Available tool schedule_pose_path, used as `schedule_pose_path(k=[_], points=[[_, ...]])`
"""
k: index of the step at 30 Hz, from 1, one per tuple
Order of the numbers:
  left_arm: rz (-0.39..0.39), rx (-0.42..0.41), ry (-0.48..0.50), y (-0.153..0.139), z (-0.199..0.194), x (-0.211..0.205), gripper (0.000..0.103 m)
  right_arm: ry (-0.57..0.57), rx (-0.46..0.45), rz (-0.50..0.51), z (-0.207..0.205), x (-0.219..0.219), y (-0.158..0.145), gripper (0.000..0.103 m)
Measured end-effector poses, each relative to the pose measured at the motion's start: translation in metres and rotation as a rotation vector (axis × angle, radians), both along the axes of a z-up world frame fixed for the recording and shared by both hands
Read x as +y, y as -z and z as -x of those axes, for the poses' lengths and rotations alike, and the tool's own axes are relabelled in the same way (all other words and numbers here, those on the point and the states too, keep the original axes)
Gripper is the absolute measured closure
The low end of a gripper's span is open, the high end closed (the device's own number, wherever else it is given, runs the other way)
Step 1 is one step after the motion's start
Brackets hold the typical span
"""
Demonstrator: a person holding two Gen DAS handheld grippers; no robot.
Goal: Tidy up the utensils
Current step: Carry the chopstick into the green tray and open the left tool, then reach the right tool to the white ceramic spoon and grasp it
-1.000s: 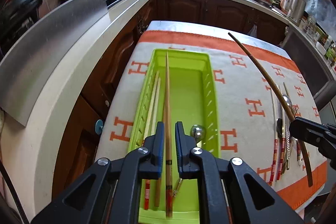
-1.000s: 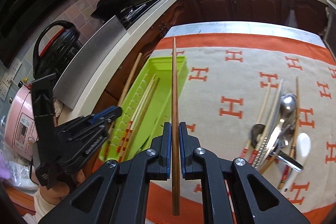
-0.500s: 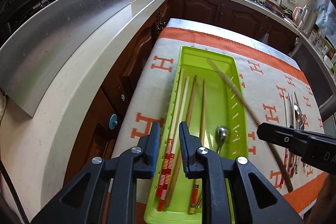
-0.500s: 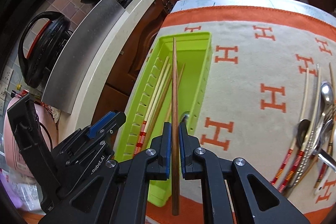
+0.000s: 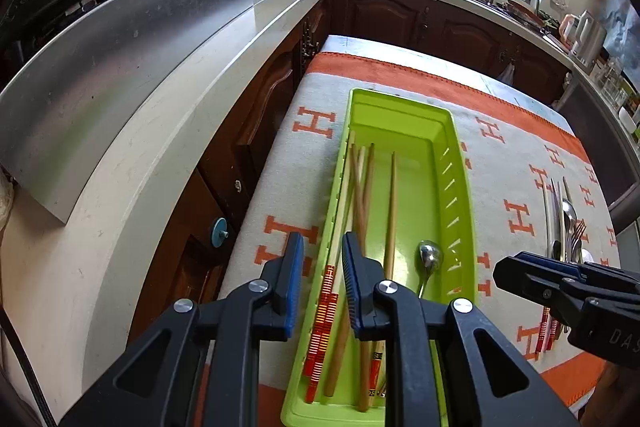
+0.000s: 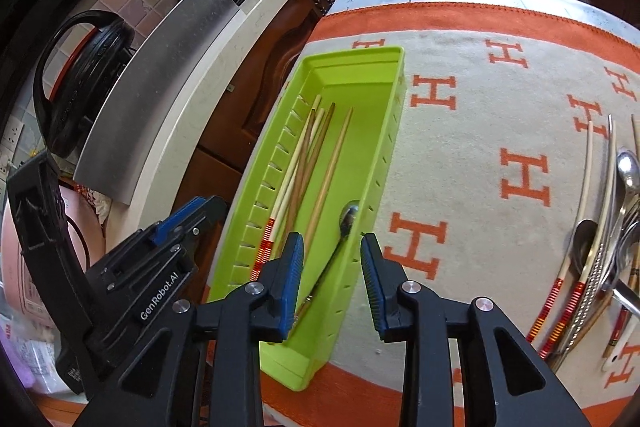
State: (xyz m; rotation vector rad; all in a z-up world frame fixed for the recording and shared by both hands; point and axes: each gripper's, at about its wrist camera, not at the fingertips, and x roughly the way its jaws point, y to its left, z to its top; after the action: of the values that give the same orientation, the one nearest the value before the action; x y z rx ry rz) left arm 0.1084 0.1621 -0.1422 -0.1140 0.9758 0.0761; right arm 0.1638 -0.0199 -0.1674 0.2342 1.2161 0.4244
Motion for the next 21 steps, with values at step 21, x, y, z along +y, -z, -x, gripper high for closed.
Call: schedule_pose_path(k=[21], points=[[-0.009,0.026,0.211,-0.009,0.014,-0.094,0.084,0.05,-0.129,0.101,0.048,-0.083,-0.021,0.073]])
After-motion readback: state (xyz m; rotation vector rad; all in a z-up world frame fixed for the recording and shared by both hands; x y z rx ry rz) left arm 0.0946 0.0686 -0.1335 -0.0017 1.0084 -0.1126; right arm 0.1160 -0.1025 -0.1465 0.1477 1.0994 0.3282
